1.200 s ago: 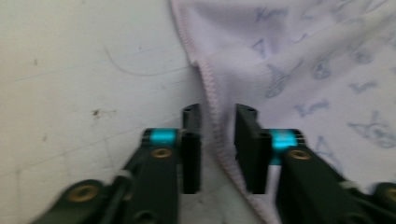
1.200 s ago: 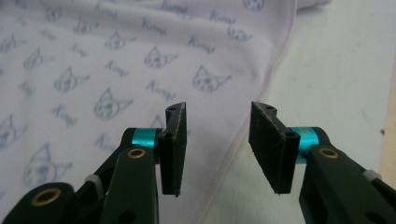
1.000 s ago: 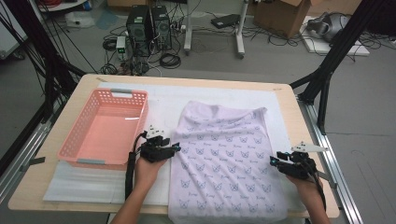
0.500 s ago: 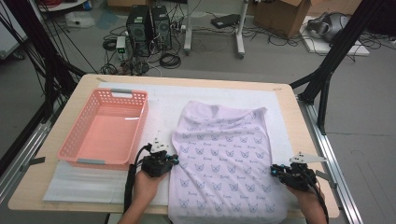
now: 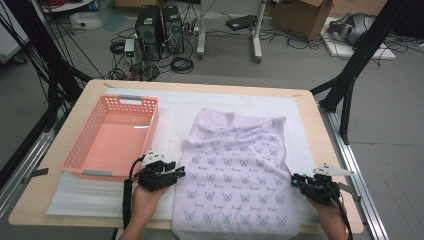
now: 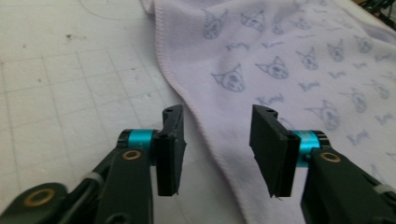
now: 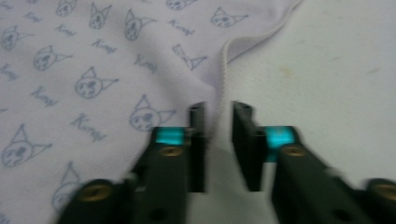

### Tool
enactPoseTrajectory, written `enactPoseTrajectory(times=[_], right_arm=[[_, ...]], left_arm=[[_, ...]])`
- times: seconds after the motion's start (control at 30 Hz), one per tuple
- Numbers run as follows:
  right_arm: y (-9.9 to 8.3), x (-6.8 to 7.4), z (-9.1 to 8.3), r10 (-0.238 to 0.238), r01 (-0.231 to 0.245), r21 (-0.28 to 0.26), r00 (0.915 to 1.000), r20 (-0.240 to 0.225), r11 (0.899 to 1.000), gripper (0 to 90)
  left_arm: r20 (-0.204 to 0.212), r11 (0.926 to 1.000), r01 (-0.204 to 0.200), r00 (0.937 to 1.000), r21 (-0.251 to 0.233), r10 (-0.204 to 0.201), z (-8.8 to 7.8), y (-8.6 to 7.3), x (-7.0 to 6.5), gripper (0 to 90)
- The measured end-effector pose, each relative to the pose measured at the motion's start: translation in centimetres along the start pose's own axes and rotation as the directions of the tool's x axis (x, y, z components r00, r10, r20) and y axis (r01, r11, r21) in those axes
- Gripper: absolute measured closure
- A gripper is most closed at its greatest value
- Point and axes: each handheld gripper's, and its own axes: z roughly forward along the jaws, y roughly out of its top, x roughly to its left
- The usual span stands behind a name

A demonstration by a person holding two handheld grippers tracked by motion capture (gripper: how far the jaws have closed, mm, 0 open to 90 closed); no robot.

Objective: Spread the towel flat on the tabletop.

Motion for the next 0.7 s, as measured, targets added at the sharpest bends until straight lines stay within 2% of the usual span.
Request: enactPoseTrajectory(times=[0.07, 0.13, 0.2, 0.27, 0.33, 0.4, 0.43, 0.47, 0.5, 0.53, 0.57, 0.63, 0.7], right_arm=[[-0.3, 0.0, -0.7, 0.016, -0.016, -0.01, 0.9999, 0.001, 1.0, 62.4], [-0.7, 0.1, -1.3, 0.029, -0.029, -0.012, 0.9993, -0.021, 1.0, 60.4], [-1.0, 0.4, -1.6, 0.019, -0.019, -0.006, 0.9995, -0.027, 1.0, 58.0], [-1.3, 0.9, -1.6, 0.015, -0.014, 0.01, 0.9984, -0.055, 1.0, 55.9], [-1.5, 1.6, -1.6, -0.014, 0.015, 0.027, 0.9986, -0.052, 1.0, 54.9], [-1.8, 2.3, -1.6, -0.057, 0.059, 0.068, 0.9981, -0.022, 0.996, 55.0], [-2.0, 2.7, -1.6, -0.085, 0.085, 0.064, 0.9964, 0.0, 0.994, 56.1], [-2.0, 2.9, -1.7, -0.093, 0.092, 0.068, 0.9956, 0.015, 0.993, 58.7], [-2.1, 3.0, -1.8, -0.092, 0.09, 0.073, 0.9955, 0.023, 0.993, 66.7], [-2.1, 3.0, -1.9, -0.094, 0.093, 0.077, 0.9955, 0.01, 0.993, 80.8], [-2.2, 3.1, -2.1, -0.093, 0.093, 0.081, 0.9956, -0.01, 0.992, 86.4], [-2.3, 3.5, -2.3, -0.114, 0.114, 0.087, 0.9934, 0.004, 0.99, 87.5], [-2.6, 3.4, -2.8, -0.095, 0.095, 0.088, 0.9954, -0.013, 0.992, 87.9]], left_arm=[[0.018, 0.9999, 0.008, 0.9998, 0.008, -0.009, -0.4, -0.5, -0.5, 48.1], [0.034, 0.9997, -0.005, 0.9994, 0.025, 0.005, -0.6, -1.1, -1.0, 47.0], [0.064, 0.9991, 0.01, 0.9979, 0.041, -0.012, -0.6, -1.8, -1.3, 47.0], [0.07, 0.9992, 0.009, 0.9975, 0.039, -0.011, -0.8, -2.3, -1.7, 46.5], [0.076, 0.999, 0.013, 0.997, 0.042, -0.016, -0.8, -2.4, -2.0, 47.7], [0.078, 0.9991, -0.013, 0.9969, 0.041, 0.01, -1.1, -3.0, -2.9, 48.5], [0.069, 0.9989, -0.029, 0.9973, 0.035, 0.027, -1.2, -3.2, -3.2, 49.4], [0.045, 0.9979, -0.056, 0.9975, 0.031, 0.055, -1.3, -3.5, -3.6, 52.5], [0.003, 0.9949, -0.096, 0.9954, 0.03, 0.096, -1.5, -3.8, -3.9, 60.5], [0.003, 0.9949, -0.096, 0.9954, 0.03, 0.096, -1.5, -3.8, -3.9, 73.7], [-0.008, 0.9961, -0.077, 0.997, 0.043, 0.077, -1.8, -3.9, -3.9, 84.5], [-0.009, 0.9955, -0.073, 0.9972, 0.06, 0.074, -2.4, -4.0, -4.0, 86.6], [-0.006, 0.9959, -0.067, 0.9977, 0.061, 0.068, -3.2, -4.5, -4.1, 86.7]])
